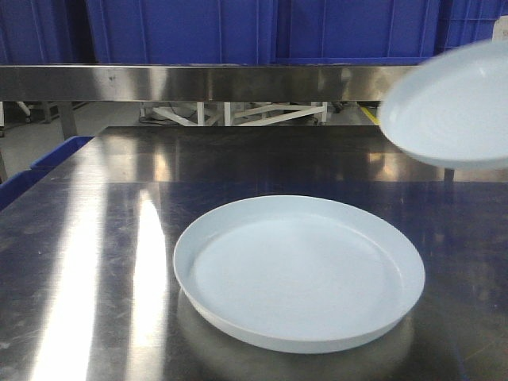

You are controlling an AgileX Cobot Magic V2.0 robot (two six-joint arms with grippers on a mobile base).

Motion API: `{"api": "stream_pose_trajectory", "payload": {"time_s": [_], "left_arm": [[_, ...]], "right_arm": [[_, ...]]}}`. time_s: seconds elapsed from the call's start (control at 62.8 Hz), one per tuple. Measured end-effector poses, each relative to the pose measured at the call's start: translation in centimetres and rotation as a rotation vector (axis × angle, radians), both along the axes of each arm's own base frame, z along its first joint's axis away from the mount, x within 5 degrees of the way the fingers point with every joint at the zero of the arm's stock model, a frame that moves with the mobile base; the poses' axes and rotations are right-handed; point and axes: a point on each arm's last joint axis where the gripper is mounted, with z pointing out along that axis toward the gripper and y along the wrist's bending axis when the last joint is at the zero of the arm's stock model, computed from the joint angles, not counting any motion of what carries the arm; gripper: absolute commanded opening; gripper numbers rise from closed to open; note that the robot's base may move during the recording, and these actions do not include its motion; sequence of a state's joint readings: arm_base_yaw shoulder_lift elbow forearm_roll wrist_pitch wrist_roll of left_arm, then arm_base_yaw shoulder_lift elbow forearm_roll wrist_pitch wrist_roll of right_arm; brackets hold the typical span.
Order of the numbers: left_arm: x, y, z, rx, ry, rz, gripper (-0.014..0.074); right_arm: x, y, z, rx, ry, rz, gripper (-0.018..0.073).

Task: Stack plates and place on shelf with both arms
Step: 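Grip the second white plate with the right gripper and lift it over the first, then lower the plate onto the first plate, open the right gripper and raise it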

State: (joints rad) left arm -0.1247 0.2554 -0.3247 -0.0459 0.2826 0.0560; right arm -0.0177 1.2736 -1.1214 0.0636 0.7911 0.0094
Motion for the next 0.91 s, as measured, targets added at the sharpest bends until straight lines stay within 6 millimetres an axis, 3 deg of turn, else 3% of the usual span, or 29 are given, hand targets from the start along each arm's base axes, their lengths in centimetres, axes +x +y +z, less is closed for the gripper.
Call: {"api": "stream_pose_trajectory", "payload": {"time_s": [0.191,0.366,0.605,0.907], "left_arm": [[0.0,0.0,0.0,0.000,0.000,0.000,0.0084],[0.0,0.0,0.0,0.000,0.000,0.000,0.0084],[0.0,0.0,0.0,0.000,0.000,0.000,0.0084],[0.0,0.0,0.0,0.000,0.000,0.000,0.0084]], "right_arm": [[-2.9,4.8,1.7,0.105,0.005,0.196,0.0057],[-3.7,8.3,0.2,0.161,0.090,0.345,0.0057],[-1.9,11.5,-4.4,0.160,0.231,0.412,0.0057],[1.0,12.6,-9.2,0.157,0.349,0.378,0.0057]]}}
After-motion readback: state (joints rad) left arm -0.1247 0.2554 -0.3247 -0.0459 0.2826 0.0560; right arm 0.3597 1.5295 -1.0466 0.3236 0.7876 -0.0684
